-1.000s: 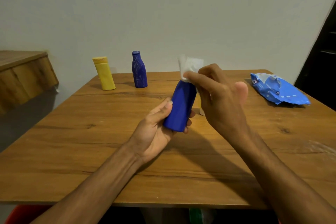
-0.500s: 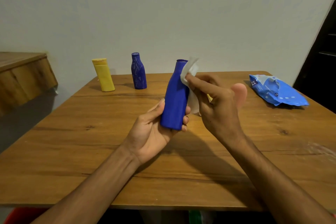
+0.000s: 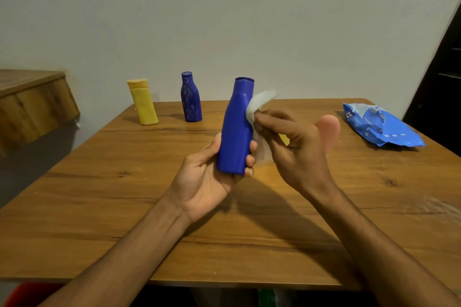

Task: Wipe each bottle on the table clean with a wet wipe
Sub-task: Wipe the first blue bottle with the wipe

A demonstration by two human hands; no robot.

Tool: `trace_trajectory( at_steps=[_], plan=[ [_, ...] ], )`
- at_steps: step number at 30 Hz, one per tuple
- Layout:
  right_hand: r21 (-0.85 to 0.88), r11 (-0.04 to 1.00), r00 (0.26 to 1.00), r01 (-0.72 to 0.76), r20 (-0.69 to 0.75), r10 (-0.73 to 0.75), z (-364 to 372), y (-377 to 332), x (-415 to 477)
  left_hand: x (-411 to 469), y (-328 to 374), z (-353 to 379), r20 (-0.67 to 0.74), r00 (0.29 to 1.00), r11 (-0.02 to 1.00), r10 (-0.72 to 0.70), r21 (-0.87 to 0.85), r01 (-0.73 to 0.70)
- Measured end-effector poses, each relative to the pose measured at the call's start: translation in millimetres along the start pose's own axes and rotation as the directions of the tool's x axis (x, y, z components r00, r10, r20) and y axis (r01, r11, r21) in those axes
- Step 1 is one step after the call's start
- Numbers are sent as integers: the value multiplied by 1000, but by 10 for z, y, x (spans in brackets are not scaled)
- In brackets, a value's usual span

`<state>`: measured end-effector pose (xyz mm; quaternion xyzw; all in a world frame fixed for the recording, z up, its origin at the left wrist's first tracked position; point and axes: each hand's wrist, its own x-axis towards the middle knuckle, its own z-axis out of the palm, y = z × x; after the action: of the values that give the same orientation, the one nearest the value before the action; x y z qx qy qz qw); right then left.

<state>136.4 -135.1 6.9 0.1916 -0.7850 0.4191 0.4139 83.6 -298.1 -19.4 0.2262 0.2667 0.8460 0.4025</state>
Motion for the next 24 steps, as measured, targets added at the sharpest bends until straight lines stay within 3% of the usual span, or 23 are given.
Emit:
trace_trajectory(
  at_steps=[3,8,10,14,24],
  plan=[
    [-82,995,995,63,86,-56,-1,6,-7,-2,14,9,-33,999,999,43,7,-42],
    [-94,995,996,-19,-93,10,-21,8,56,-19,-6,33,-17,1000,997,-10,80,12],
    [-101,994,994,-46,-99,36,-31,11,64,-18,-23,49,-18,1000,996,2,93,0],
    [-86,992,996,-90,1,90,-20,51,45,-10,-22,72,-54,997,997,56,56,-53],
    [-346,933,951,100,308,12,31,37,-31,21,31,84,-271,949,987,161,44,-154]
  ],
)
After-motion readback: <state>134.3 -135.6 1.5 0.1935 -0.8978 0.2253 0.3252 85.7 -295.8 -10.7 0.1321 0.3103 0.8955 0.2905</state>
